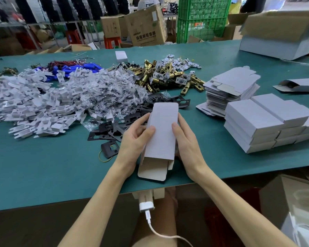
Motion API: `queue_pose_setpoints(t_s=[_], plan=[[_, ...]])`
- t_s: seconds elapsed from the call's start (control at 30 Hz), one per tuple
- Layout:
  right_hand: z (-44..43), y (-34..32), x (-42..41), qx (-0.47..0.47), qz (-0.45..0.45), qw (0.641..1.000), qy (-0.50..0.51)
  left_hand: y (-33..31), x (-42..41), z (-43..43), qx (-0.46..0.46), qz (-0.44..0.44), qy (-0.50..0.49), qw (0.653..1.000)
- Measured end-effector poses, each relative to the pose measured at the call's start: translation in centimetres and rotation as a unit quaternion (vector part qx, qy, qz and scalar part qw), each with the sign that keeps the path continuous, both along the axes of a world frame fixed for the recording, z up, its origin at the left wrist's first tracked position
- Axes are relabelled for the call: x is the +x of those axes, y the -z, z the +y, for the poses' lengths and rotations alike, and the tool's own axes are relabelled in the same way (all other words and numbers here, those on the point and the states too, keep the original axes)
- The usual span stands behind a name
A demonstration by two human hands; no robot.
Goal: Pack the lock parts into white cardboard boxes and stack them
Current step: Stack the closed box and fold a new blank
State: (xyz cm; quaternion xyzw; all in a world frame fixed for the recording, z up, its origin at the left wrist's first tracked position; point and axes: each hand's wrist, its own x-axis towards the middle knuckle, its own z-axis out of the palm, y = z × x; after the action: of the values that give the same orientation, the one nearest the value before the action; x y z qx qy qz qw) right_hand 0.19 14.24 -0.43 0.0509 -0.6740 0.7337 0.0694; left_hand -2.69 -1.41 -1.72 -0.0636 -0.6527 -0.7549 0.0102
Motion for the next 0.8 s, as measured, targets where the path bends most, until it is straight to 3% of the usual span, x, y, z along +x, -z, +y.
queue_pose_setpoints(t_s=[0.3,0.8], plan=[[0.1,0.7,-0.4,0.003,-0.033,0.998,0.052,-0.2,0.4,0.1,-0.007,-0.003,0.031,0.999],[0.3,1.4,-0.3,-0.026,-0.033,0.999,0.01,-0.1,0.4,0.0,-0.023,-0.029,0.013,0.999]])
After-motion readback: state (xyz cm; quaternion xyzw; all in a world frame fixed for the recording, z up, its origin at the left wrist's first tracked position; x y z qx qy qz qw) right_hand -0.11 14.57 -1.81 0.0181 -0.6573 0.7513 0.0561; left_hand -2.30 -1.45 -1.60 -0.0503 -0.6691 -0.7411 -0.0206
